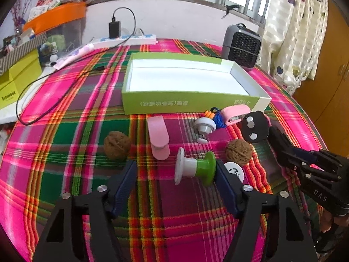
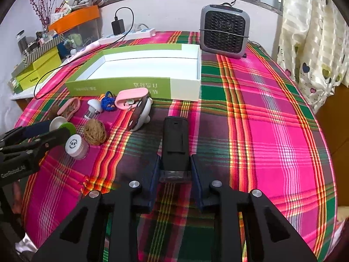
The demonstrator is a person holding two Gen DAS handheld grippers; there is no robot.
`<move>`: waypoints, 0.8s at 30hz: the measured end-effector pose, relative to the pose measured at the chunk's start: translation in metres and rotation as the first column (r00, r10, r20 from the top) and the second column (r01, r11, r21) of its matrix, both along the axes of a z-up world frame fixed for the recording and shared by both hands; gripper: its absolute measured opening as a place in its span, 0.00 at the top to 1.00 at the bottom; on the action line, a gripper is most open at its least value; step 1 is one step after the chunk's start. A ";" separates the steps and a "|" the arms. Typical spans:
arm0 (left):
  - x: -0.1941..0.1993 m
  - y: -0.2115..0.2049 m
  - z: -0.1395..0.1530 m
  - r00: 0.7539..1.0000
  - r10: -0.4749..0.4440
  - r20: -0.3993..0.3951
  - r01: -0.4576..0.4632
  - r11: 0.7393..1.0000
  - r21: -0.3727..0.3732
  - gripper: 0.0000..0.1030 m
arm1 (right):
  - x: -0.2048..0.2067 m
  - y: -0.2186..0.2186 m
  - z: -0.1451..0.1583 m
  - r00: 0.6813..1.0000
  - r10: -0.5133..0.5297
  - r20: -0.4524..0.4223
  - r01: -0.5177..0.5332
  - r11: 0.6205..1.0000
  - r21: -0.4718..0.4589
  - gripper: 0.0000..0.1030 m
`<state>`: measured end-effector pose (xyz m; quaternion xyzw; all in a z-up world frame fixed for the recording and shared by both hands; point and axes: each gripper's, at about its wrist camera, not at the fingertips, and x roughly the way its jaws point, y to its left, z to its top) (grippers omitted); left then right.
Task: Organize objects
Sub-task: 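Grasp the black device with the right tool while the left grasps the spool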
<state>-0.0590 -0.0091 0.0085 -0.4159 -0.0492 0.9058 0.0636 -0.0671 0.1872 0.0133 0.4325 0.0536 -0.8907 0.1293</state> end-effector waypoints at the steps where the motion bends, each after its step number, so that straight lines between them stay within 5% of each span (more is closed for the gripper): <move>1: -0.001 0.001 0.000 1.000 -0.008 -0.001 0.008 1.000 -0.001 0.38 | 0.000 0.000 0.000 1.000 0.002 -0.001 -0.002 1.000 0.002 0.72; 24: -0.009 0.015 0.001 0.997 -0.073 0.007 0.073 0.997 -0.019 0.69 | -0.015 -0.004 -0.001 1.000 0.009 0.002 -0.009 1.000 0.014 0.72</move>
